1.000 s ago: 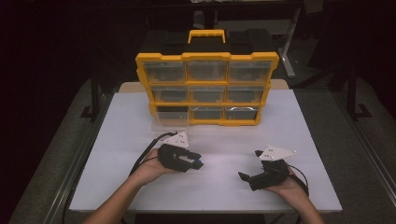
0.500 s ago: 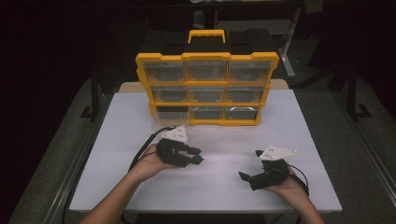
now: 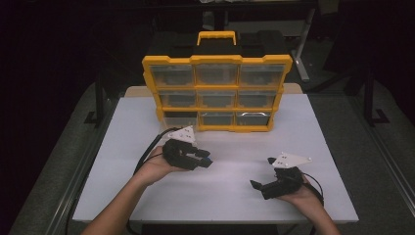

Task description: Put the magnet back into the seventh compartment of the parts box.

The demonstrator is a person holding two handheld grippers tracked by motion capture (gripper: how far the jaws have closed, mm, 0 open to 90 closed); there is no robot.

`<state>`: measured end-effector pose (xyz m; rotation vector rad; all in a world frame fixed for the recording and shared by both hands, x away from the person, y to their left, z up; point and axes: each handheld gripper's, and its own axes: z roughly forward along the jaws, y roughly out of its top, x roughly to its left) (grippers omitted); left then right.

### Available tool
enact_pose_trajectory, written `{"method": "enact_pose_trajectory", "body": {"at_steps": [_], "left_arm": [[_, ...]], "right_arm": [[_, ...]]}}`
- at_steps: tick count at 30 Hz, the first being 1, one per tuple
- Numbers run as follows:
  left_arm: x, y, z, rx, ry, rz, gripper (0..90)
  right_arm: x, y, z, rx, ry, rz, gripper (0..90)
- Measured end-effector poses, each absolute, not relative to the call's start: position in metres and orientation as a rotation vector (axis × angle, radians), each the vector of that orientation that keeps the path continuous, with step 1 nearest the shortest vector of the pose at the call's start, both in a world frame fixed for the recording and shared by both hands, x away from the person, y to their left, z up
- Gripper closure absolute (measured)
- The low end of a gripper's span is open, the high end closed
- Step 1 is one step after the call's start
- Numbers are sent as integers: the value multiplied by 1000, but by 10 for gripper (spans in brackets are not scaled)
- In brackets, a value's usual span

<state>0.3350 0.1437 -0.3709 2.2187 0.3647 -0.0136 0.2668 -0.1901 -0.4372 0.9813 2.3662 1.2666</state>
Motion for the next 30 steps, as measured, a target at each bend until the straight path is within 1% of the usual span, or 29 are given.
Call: {"method": "enact_pose_trajectory", "body": {"at_steps": [30], "left_arm": [[358, 149, -342, 2180, 384, 25, 628]], "right_arm": [[267, -191, -437, 973, 2365, 1272, 0]]}}
